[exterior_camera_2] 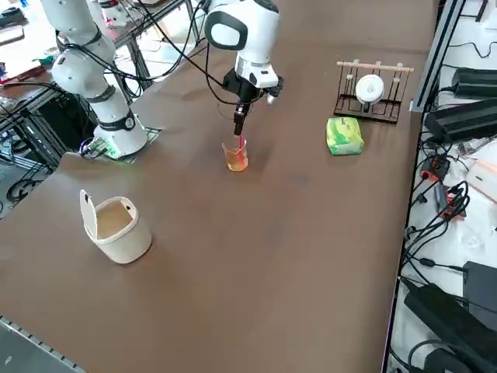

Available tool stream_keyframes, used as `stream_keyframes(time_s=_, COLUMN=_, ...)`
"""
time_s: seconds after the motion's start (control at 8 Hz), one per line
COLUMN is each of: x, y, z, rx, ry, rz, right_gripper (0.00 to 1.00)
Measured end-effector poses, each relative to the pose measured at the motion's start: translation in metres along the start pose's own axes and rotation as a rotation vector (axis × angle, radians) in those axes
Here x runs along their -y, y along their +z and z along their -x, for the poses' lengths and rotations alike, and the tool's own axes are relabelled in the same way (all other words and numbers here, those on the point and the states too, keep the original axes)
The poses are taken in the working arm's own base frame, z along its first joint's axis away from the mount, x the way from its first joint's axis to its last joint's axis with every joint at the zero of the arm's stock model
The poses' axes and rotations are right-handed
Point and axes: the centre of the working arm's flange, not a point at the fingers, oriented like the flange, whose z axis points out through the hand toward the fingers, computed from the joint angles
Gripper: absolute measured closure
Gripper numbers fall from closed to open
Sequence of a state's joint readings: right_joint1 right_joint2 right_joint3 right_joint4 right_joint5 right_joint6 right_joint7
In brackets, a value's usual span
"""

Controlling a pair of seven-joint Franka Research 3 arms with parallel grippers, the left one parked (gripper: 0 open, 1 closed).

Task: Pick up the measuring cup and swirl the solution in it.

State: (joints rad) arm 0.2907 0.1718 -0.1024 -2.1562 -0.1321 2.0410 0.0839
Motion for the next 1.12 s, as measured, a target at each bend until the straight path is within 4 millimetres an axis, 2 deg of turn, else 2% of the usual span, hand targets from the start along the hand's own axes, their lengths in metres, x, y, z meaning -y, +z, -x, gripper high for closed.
stream_keyframes(time_s=0.38, x=-0.001, y=0.000, z=0.003, rx=0.014, ry=-0.001, rz=0.054, right_gripper=0.97)
stream_keyframes(time_s=0.75, x=0.010, y=-0.002, z=0.005, rx=0.017, ry=0.022, rz=0.125, right_gripper=0.97)
stream_keyframes(time_s=1.0, x=0.016, y=-0.002, z=0.006, rx=0.011, ry=0.037, rz=0.157, right_gripper=0.93)
stream_keyframes(time_s=1.12, x=0.017, y=-0.002, z=0.006, rx=0.011, ry=0.040, rz=0.159, right_gripper=0.87)
